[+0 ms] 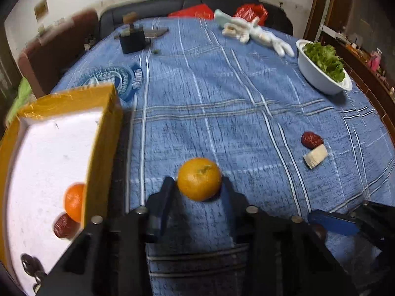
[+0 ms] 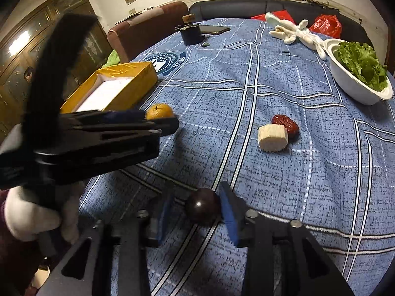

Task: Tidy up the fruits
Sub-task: 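Grasp a dark plum with the right tool while the left tool grasps an orange, then release the plum into the tray with the right tool while the left tool releases the orange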

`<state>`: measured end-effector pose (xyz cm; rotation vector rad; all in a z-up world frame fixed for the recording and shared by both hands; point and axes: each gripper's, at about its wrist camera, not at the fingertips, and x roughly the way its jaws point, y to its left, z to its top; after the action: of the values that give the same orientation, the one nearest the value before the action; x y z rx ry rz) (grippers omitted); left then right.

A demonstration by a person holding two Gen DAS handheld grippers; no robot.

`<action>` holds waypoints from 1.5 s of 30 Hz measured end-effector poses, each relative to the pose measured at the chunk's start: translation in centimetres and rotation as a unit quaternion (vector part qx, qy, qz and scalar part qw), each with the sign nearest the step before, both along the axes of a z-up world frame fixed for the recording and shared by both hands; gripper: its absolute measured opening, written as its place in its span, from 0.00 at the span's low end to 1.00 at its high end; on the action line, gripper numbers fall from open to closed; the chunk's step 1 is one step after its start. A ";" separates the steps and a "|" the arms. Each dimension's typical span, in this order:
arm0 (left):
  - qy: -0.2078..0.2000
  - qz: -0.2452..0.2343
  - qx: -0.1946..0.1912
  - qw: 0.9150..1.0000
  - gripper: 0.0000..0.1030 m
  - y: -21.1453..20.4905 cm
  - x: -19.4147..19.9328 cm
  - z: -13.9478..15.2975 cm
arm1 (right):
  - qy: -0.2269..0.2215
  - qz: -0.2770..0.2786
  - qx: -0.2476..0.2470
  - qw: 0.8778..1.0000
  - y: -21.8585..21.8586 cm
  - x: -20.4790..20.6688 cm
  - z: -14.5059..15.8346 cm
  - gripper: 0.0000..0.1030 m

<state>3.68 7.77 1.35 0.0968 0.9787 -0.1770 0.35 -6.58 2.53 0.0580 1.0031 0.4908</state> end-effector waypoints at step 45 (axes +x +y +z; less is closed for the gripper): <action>-0.074 0.257 -0.175 0.948 0.37 26.7 -14.1 3.1 | 0.059 0.102 0.109 0.987 19.5 1.8 3.6 0.31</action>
<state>-10.42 34.44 4.50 -0.4631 0.7800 0.1383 2.17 12.92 6.12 0.1835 1.0741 0.7906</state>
